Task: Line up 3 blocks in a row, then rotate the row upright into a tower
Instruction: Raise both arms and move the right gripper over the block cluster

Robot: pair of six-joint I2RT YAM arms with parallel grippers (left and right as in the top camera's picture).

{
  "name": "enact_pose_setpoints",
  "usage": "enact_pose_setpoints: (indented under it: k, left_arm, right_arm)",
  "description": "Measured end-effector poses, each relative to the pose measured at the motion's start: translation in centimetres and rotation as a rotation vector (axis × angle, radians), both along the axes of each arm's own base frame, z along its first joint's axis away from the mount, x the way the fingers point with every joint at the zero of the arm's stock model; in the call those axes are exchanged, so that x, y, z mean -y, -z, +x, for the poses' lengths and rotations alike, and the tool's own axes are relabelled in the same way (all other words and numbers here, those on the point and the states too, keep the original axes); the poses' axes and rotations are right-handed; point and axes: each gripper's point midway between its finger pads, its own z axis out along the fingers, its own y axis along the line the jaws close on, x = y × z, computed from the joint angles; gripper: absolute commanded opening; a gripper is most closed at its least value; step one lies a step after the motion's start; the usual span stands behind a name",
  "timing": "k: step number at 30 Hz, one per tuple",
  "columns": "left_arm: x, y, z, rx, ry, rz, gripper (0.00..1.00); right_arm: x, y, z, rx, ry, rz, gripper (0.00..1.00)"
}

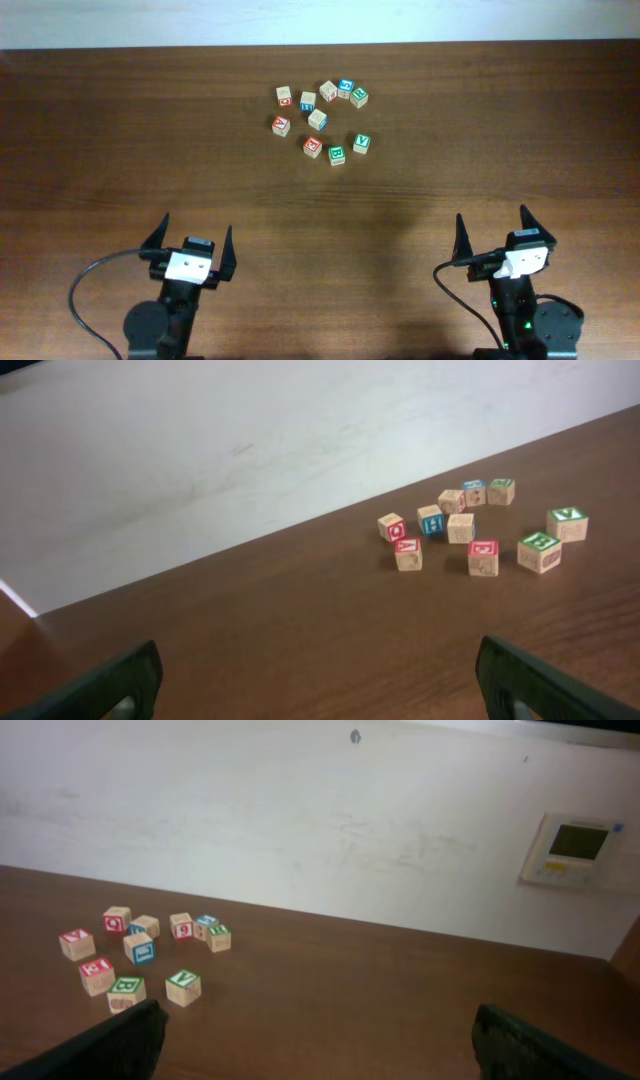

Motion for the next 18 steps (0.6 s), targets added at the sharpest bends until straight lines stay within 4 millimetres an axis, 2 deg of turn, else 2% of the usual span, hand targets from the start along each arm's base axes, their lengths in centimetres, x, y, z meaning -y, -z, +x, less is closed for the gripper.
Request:
enact_pose_setpoints:
  k: [1,4,9,13,16,18]
  left_arm:
    - [0.1,-0.7,0.1,-0.014,0.003,0.000,0.99]
    - [0.2,-1.6,0.4,-0.055,0.011,-0.001,0.99]
    - [0.5,-3.2,2.2,-0.212,0.030,-0.003,0.99]
    - [0.7,-4.3,5.4,-0.402,0.041,-0.006,0.99]
    - [1.0,-3.9,7.4,-0.549,0.059,-0.013,0.99]
    - [1.6,-3.4,9.1,-0.714,0.088,-0.031,0.99]
  right_arm:
    - [0.0,-0.8,0.1,-0.010,-0.002,0.000,0.98]
    - [-0.2,-1.5,0.3,-0.056,-0.012,0.002,0.98]
    - [-0.9,-3.7,2.0,-0.198,-0.061,0.009,0.98]
    - [-1.6,-4.2,4.3,-0.377,-0.107,0.027,0.98]
    - [-2.0,-3.5,6.1,-0.571,-0.137,0.056,0.98]
    - [-2.2,-3.2,7.4,-0.656,-0.152,0.071,0.98]
